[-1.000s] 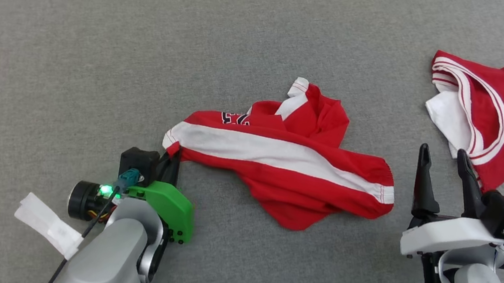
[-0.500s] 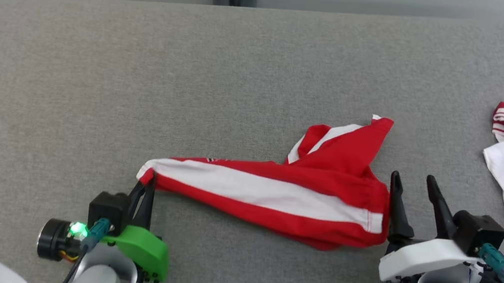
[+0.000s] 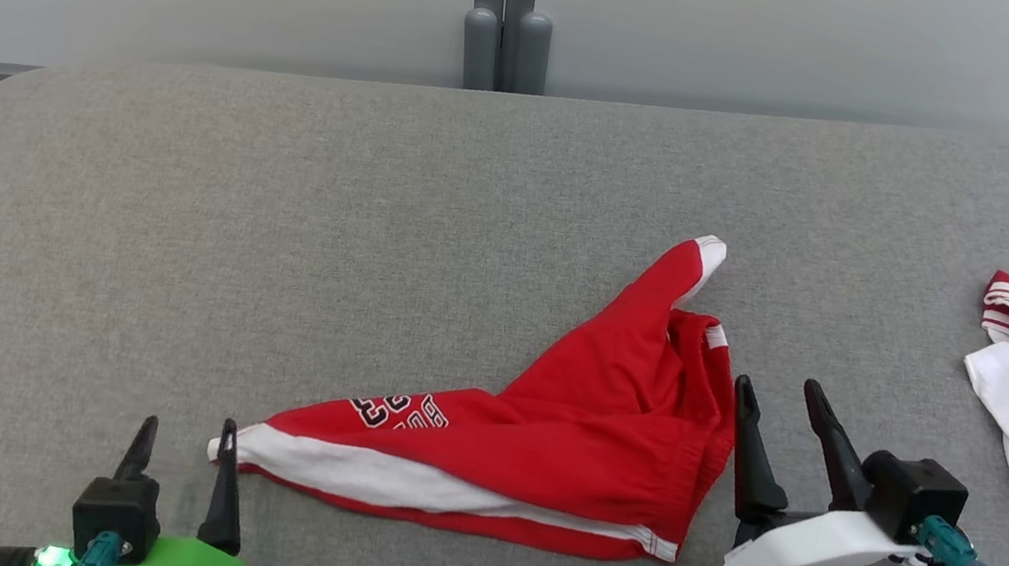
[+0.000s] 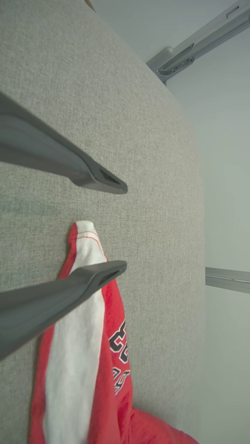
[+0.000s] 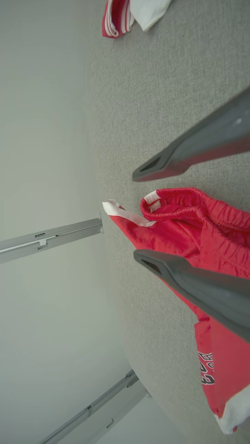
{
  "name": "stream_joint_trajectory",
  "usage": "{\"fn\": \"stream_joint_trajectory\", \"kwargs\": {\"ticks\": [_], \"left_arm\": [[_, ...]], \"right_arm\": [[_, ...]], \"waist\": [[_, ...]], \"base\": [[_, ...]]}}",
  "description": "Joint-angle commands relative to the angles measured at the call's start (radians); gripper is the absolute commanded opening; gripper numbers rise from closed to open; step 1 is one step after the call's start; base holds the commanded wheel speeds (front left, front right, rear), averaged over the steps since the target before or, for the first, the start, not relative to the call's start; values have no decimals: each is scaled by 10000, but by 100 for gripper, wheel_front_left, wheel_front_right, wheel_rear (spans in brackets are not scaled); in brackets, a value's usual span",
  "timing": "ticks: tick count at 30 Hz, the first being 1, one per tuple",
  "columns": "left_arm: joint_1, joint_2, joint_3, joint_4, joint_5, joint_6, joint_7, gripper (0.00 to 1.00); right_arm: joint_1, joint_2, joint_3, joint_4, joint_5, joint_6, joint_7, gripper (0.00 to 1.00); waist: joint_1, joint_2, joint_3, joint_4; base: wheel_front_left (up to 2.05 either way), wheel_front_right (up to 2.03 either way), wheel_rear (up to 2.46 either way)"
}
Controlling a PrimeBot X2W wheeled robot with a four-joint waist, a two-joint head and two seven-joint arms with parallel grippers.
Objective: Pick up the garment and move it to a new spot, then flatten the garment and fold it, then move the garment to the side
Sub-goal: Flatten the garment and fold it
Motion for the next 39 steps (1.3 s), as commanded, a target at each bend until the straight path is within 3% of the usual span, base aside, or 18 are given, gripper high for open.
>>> {"fn": "stream_joint_trajectory", "kwargs": {"ticks": [1,5,13,26,27,28,30,34,39], "left_arm": [[248,28,166,-237,227,57,2,100],[572,6,508,-775,613,-77,2,100],[657,-17,397,-482,559,-316,2,100],[246,-16,65,-242,251,-269,2,100],[260,-16,64,-230,237,-270,2,100],[275,-17,62,-215,214,-274,2,100],[309,-17,48,-196,190,-278,2,100],[414,-17,23,-116,122,-273,2,100],[448,-17,-39,-52,20,-274,2,100]], "right_arm": [[201,-20,67,-126,-119,-1,-24,100],[516,-23,279,-375,-412,-1,-24,100],[1104,-98,1116,160,-718,-1,-24,100],[1073,-679,2622,1331,-372,-1,-25,100],[1030,-675,2675,1420,-326,-1,-24,96],[993,-667,2741,1473,-279,-1,-25,85],[986,-645,2775,1522,-208,-1,-24,45],[1033,-634,2691,1350,-104,-1,-24,0],[1016,-673,2283,1031,-31,-1,-25,0]], "waist": [[0,0,-83,-59],[0,0,-231,-77],[0,0,-254,-12],[0,0,94,151],[0,0,79,162],[0,0,67,175],[0,0,50,195],[0,0,31,179],[0,0,40,44]], "base": [[0,0,0],[0,0,0],[0,0,0],[0,0,0],[0,0,0],[0,0,0],[0,0,0],[0,0,0],[0,0,0]]}}
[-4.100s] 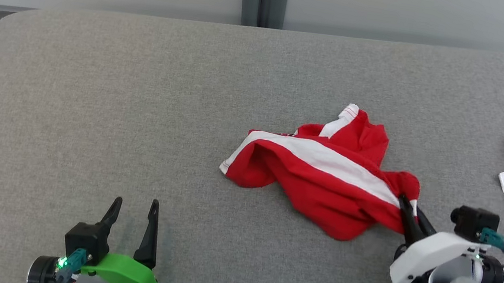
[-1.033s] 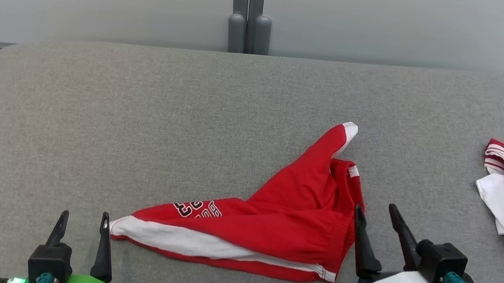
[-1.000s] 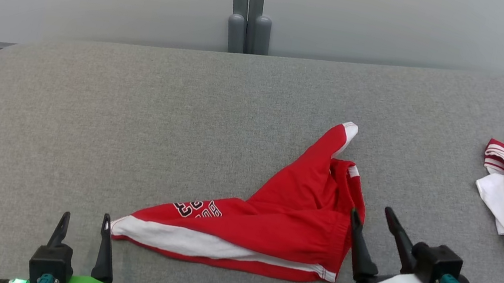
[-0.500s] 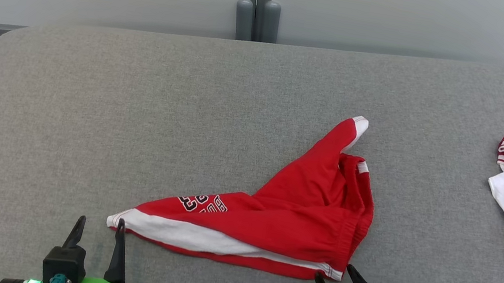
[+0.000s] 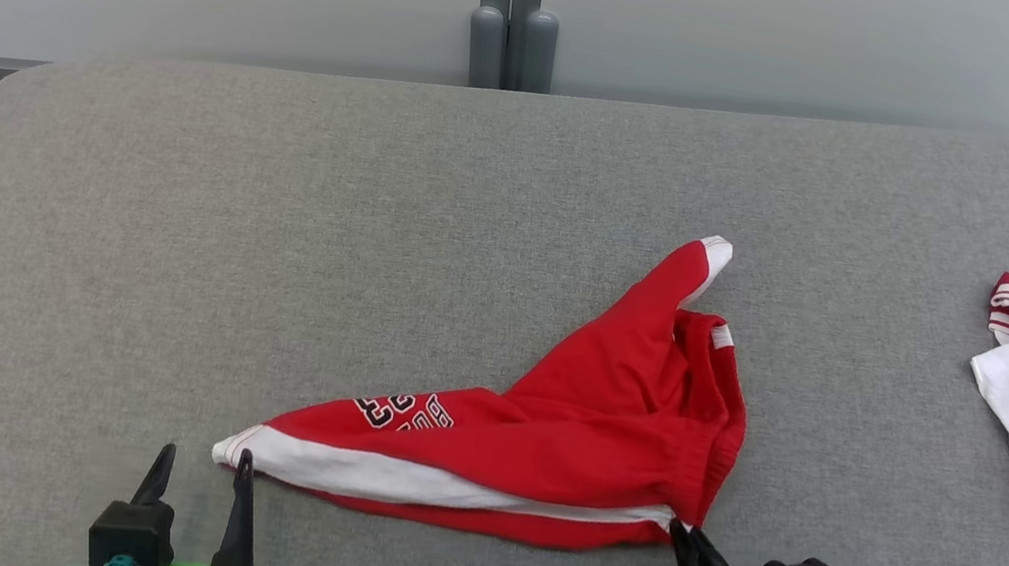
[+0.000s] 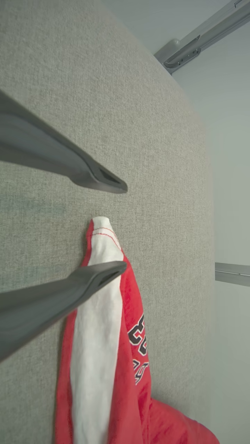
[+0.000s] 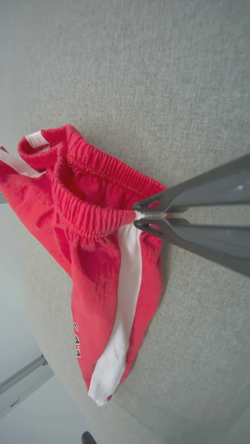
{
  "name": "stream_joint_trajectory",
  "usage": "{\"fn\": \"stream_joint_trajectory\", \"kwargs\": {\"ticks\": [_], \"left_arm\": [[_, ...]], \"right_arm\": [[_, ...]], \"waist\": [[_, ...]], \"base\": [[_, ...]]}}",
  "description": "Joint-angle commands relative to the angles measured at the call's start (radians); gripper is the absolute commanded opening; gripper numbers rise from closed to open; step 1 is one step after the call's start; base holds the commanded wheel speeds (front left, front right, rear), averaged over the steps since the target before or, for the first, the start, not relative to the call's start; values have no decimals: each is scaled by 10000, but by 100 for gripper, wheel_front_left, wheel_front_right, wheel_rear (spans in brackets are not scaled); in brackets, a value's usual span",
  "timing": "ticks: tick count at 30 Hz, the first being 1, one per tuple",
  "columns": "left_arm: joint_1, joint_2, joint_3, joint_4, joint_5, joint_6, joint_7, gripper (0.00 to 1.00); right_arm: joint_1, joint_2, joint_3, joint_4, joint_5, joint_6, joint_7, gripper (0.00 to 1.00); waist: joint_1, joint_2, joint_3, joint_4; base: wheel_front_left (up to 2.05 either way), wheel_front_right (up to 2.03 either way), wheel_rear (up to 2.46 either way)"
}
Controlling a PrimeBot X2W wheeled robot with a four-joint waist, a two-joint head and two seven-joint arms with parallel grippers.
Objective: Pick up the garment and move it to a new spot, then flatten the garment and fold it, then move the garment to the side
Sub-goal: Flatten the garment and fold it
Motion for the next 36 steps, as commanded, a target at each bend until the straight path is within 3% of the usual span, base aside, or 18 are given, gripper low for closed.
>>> {"fn": "stream_joint_trajectory", "kwargs": {"ticks": [1,10,24,25,26,28,29,32,36], "left_arm": [[39,25,-49,54,-135,-24,2,100],[-222,32,-530,787,-687,-570,2,100],[-596,33,-1194,1327,-1796,-1233,2,100],[-616,32,-1229,1337,-1821,-1273,2,84],[-639,32,-1240,1341,-1872,-1310,2,58],[-658,32,-1249,1394,-1969,-1353,2,29],[-700,32,-1253,1407,-1997,-1415,2,0],[-765,32,-1228,1361,-2010,-1448,2,0],[-886,32,-665,-97,-2042,-1600,2,0]], "right_arm": [[-105,-50,-171,-154,84,-1,-27,0],[-638,-123,-853,-820,341,-1,-27,0],[-1090,-137,-1004,-755,292,-1,-27,0],[-1110,-119,-993,-751,294,-1,-27,0],[-1136,-111,-985,-741,303,-1,-27,0],[-1213,-106,-992,-725,343,-1,-27,0],[-1249,-99,-997,-723,356,-1,-27,0],[-1293,-88,-1058,-761,405,-1,-27,0],[-1501,-20,-1154,-1143,360,-1,-26,0]], "waist": [[0,0,18,-69],[0,0,270,-285],[0,0,581,-241],[0,0,590,-251],[0,0,596,-265],[0,0,608,-298],[0,0,617,-316],[0,0,617,-328],[0,0,585,-406]], "base": [[0,0,0],[0,0,0],[0,0,0],[0,0,0],[0,0,0],[0,0,0],[0,0,0],[0,0,0],[0,0,0]]}}
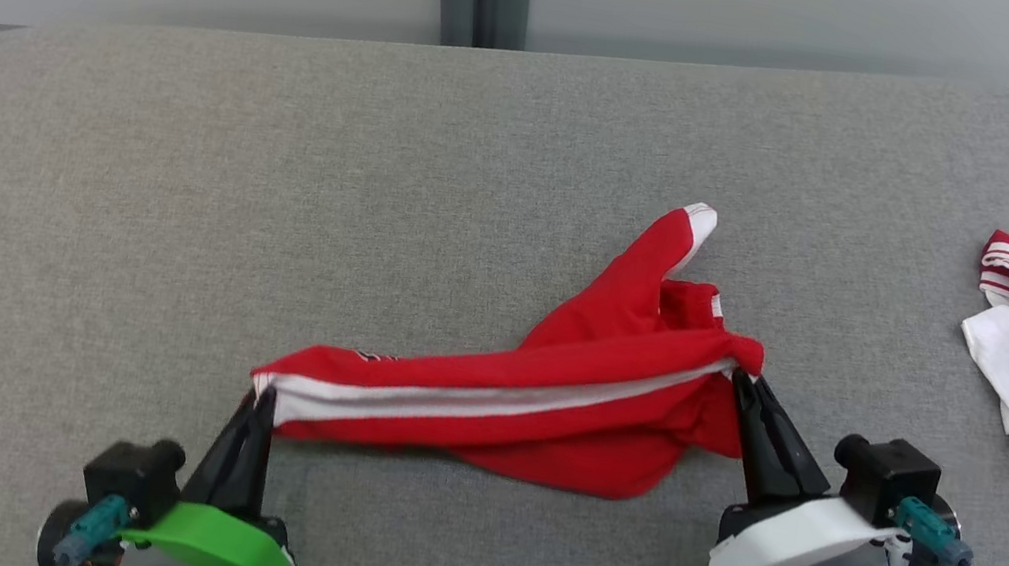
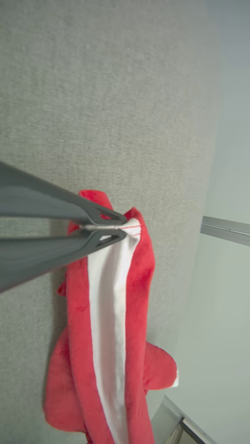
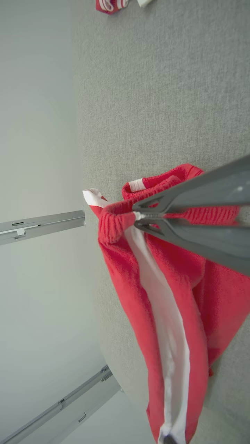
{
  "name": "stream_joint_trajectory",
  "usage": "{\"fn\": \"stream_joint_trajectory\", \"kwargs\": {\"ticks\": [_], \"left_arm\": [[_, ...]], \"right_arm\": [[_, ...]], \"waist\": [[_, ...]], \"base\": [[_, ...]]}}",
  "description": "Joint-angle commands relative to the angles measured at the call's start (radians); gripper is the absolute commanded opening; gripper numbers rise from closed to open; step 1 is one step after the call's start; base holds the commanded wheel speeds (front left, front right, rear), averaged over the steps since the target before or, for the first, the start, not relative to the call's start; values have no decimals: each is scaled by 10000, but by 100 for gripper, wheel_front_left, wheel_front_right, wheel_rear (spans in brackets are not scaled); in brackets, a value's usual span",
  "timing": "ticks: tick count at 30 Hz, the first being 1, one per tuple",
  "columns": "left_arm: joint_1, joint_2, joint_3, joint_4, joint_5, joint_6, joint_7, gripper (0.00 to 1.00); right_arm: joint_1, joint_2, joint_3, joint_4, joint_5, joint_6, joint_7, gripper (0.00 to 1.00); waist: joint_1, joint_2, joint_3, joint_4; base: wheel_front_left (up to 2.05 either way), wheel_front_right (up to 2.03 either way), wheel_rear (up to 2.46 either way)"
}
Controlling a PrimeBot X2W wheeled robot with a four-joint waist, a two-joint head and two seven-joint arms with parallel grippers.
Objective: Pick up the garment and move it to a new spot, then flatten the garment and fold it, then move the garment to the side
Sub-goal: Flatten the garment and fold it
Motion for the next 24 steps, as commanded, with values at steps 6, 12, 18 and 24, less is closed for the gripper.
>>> {"fn": "stream_joint_trajectory", "kwargs": {"ticks": [6,12,18,24], "left_arm": [[-972,40,719,-2031,596,-342,1,0],[-2592,107,1361,-2960,1502,-486,1,0],[-4672,698,1516,-2409,2085,-548,2,0],[-7224,1028,1434,-1060,2509,-559,4,0]], "right_arm": [[-727,164,-42,-696,113,-1,-27,0],[-1962,-55,71,-1251,330,-1,-27,0],[-3883,-462,559,-905,422,-1,-26,0],[-6410,-506,695,381,250,-1,-26,0]], "waist": [[0,0,-328,-126],[0,0,-376,-273],[0,0,208,-329],[0,0,1790,-144]], "base": [[0,0,0],[0,0,0],[0,0,0],[0,0,0]]}}
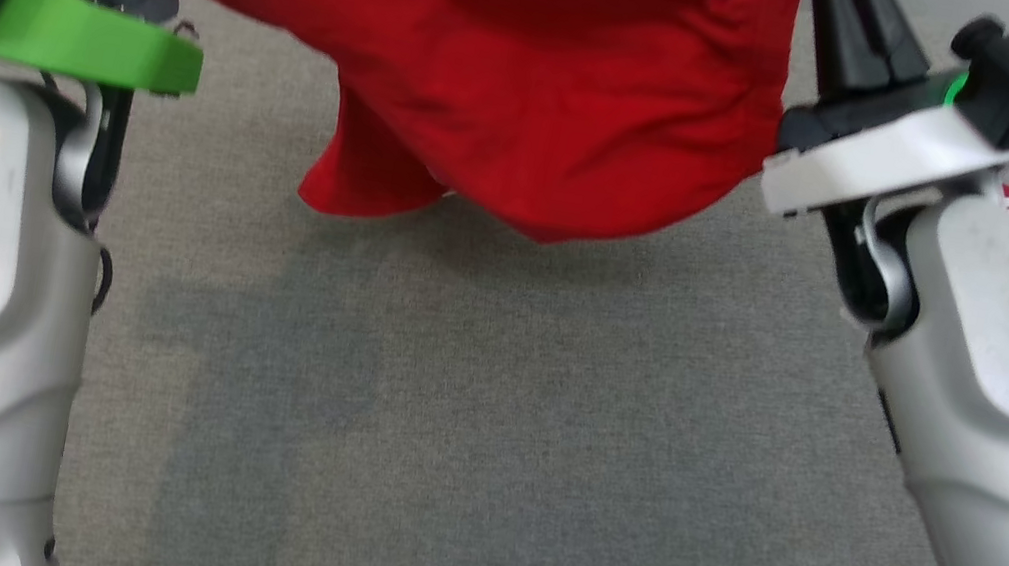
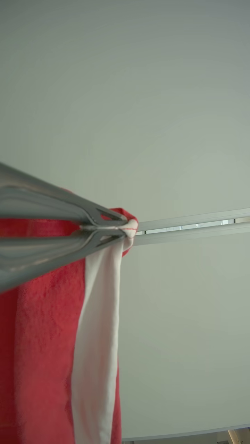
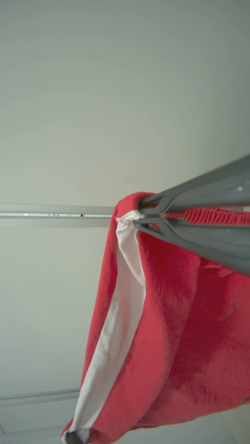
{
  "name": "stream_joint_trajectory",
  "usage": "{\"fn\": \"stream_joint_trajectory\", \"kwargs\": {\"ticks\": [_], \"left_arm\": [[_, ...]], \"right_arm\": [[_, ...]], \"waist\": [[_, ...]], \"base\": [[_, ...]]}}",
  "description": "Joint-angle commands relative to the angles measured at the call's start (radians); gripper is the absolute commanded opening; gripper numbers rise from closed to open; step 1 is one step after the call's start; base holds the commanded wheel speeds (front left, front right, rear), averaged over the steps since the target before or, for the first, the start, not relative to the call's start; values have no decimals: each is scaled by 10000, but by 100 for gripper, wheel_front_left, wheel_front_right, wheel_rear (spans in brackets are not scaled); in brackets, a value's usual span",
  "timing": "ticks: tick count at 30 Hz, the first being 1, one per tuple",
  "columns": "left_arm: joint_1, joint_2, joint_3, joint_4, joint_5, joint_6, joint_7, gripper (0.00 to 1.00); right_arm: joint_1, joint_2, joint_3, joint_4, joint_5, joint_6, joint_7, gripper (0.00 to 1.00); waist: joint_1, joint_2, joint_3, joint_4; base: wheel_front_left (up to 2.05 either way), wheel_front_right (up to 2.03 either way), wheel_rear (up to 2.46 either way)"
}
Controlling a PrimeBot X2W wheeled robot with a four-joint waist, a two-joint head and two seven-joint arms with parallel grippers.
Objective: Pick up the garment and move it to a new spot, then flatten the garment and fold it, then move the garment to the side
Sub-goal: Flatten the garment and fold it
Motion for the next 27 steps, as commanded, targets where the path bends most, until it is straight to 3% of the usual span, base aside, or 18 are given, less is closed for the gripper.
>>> {"fn": "stream_joint_trajectory", "kwargs": {"ticks": [1,7,12,18,27], "left_arm": [[-608,60,-34,308,212,12,2,0],[-3117,16,112,751,903,741,2,0],[-3630,-78,318,49,881,960,2,0],[-1607,-372,175,-185,759,751,2,0],[3177,-880,230,576,70,755,1,0]], "right_arm": [[-633,-49,-40,303,-175,-1,-24,0],[-3062,-187,-1158,584,-1023,-3,-25,0],[-3502,-188,-1866,393,-1595,-10,-24,0],[-1863,-278,-1798,8,-1547,-9,-24,0],[2465,-249,-1070,-126,-328,-12,-25,0]], "waist": [[0,0,1342,253],[0,0,2560,628],[0,0,2732,844],[0,0,2564,895],[0,0,1872,710]], "base": [[0,0,0],[0,0,0],[0,0,0],[0,0,0],[0,0,0]]}}
